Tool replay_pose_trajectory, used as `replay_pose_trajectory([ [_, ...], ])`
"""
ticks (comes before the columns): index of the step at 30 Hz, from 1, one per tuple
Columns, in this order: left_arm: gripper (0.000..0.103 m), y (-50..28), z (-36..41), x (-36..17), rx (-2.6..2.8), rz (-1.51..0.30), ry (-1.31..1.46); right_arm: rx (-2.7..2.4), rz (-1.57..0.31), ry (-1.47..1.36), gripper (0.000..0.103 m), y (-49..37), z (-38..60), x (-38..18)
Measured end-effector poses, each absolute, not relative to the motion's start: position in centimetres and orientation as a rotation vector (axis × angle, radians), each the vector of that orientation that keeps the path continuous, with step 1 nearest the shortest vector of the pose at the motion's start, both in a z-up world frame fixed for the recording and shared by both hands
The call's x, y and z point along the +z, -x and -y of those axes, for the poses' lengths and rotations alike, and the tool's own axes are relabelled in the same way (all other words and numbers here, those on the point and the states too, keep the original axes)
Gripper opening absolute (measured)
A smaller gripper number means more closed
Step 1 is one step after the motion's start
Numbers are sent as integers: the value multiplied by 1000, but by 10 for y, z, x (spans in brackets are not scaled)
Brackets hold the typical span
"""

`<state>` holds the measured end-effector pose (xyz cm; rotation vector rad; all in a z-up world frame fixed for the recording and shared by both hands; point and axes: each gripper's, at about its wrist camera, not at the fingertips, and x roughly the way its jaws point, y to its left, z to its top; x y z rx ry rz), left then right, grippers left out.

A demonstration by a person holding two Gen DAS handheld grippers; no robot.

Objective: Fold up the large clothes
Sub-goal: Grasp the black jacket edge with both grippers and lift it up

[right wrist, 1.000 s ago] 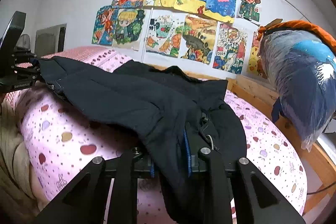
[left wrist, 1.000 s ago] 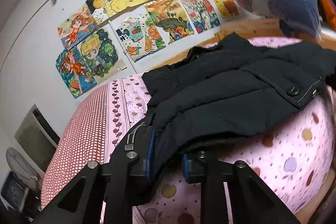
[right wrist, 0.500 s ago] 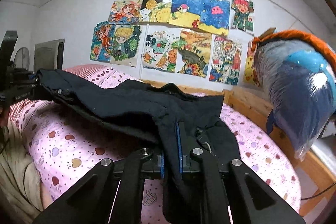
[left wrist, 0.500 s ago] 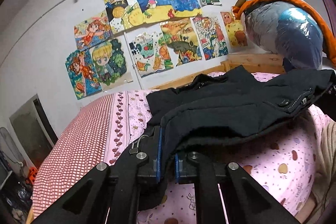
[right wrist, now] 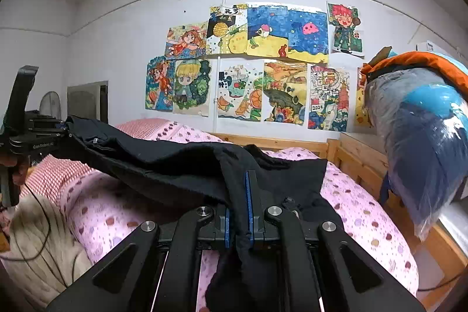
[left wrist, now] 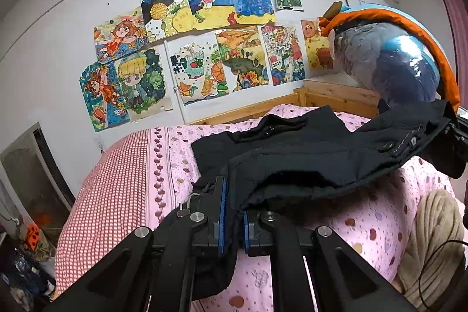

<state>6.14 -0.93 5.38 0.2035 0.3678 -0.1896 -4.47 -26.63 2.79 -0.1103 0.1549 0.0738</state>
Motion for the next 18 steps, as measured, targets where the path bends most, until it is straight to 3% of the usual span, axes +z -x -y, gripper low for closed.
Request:
replay_pose_trajectory([
  [18, 9, -162, 9, 104, -170, -390, -156, 93, -199, 115, 8, -74, 279, 105],
])
